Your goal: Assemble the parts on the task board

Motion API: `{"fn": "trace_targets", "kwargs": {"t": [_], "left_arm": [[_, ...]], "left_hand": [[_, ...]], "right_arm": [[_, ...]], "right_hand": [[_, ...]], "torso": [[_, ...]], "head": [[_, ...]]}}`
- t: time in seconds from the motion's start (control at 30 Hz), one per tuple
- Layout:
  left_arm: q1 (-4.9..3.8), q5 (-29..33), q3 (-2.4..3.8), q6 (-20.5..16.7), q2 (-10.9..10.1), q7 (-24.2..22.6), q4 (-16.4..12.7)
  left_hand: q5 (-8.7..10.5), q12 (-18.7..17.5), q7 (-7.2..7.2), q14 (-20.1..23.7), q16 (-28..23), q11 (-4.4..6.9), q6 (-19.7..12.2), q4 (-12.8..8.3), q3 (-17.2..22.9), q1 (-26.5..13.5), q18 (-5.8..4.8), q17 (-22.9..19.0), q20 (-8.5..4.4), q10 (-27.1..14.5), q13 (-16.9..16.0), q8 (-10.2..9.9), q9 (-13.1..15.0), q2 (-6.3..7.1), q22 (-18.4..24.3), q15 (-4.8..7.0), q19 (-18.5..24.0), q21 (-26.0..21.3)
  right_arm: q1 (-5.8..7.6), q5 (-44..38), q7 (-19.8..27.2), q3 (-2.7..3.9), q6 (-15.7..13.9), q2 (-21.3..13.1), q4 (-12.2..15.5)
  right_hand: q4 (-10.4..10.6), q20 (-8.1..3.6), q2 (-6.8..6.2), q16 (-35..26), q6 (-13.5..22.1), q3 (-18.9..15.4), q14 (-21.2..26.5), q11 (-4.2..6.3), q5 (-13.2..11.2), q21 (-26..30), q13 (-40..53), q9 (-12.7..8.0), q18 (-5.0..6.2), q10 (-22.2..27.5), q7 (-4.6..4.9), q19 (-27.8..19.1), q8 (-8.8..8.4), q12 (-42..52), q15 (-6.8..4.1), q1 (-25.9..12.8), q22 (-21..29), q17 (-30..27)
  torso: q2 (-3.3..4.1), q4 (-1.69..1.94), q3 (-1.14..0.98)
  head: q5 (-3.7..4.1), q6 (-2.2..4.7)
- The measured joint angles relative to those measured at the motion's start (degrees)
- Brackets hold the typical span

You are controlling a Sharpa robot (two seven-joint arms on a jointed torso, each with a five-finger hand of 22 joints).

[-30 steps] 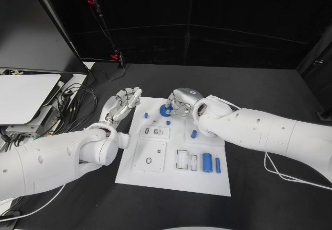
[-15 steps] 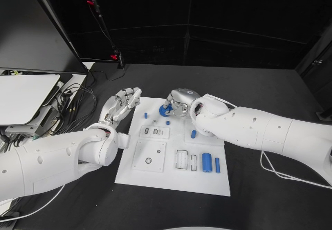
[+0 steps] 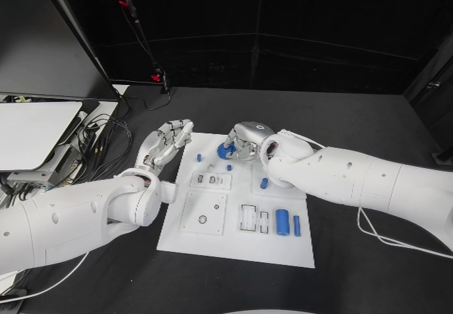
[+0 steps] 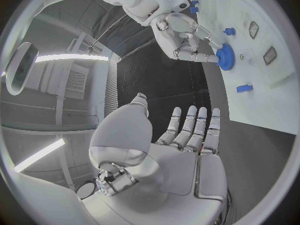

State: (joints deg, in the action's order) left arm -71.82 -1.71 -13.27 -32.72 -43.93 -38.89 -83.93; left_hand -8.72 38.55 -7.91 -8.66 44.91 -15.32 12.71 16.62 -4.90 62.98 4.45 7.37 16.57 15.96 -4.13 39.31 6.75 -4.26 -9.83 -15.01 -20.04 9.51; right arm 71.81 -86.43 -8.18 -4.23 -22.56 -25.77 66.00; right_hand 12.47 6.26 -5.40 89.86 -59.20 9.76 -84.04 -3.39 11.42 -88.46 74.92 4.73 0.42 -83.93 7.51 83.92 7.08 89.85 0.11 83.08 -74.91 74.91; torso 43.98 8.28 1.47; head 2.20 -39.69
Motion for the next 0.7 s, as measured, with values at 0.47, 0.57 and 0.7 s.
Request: {"fn": "trace_targets", "kwargs": {"t": [0.47, 0.57, 0.7], "left_arm": [[0.0, 0.0, -0.01, 0.05, -0.02, 0.0, 0.06], [0.0, 0.0, -0.01, 0.07, -0.02, 0.0, 0.08], [0.0, 0.0, -0.02, 0.08, -0.02, 0.0, 0.08]], "left_hand": [[0.0, 0.0, 0.0, 0.0, 0.0, 0.0, 0.0, 0.0, 0.0, 0.0, 0.0, 0.0, 0.0, 0.0, 0.0, 0.0, 0.0, 0.0, 0.01, 0.0, 0.0, 0.0], [-0.37, 0.0, 0.0, 0.21, 0.0, 0.0, 0.0, 0.0, 0.0, 0.0, -0.01, -0.11, 0.0, 0.0, 0.06, -0.01, -0.06, 0.0, 0.01, -0.21, 0.0, 0.0], [-0.36, 0.0, 0.0, 0.21, 0.0, 0.0, 0.0, 0.0, 0.0, 0.0, 0.0, -0.11, 0.0, 0.0, 0.06, -0.02, -0.06, 0.0, 0.01, -0.21, 0.0, 0.0]], "right_arm": [[-0.27, 0.3, 4.58, -0.1, -7.21, -0.7, -0.01], [-0.27, 0.37, 4.92, -0.09, -7.67, -0.63, -0.1], [-0.27, 0.38, 4.72, -0.09, -7.52, -0.44, -0.33]], "right_hand": [[0.0, 0.21, 0.0, 0.0, 1.23, 0.0, 0.0, 0.0, 0.0, -0.45, 0.0, -0.66, 0.0, 0.0, -0.22, 0.21, -1.48, 0.0, 0.0, 0.0, 0.0, 0.0], [0.0, 0.21, 0.0, 0.0, 1.44, 0.0, 0.0, 0.0, 0.0, -0.45, 0.0, -0.69, 0.0, 0.0, 0.0, 0.21, -1.68, 0.0, 0.0, 0.0, 0.0, 0.0], [0.0, 0.21, 0.0, 0.0, 1.57, 0.0, 0.0, 0.0, 0.0, -0.45, 0.0, -0.75, 0.0, 0.0, -0.14, 0.21, -1.79, 0.0, 0.0, 0.0, 0.0, 0.0]], "torso": [[0.0, -0.05, 0.0], [0.01, -0.05, 0.0], [0.01, -0.05, 0.0]], "head": [[0.01, -0.02], [0.01, -0.03], [0.07, -0.08]]}}
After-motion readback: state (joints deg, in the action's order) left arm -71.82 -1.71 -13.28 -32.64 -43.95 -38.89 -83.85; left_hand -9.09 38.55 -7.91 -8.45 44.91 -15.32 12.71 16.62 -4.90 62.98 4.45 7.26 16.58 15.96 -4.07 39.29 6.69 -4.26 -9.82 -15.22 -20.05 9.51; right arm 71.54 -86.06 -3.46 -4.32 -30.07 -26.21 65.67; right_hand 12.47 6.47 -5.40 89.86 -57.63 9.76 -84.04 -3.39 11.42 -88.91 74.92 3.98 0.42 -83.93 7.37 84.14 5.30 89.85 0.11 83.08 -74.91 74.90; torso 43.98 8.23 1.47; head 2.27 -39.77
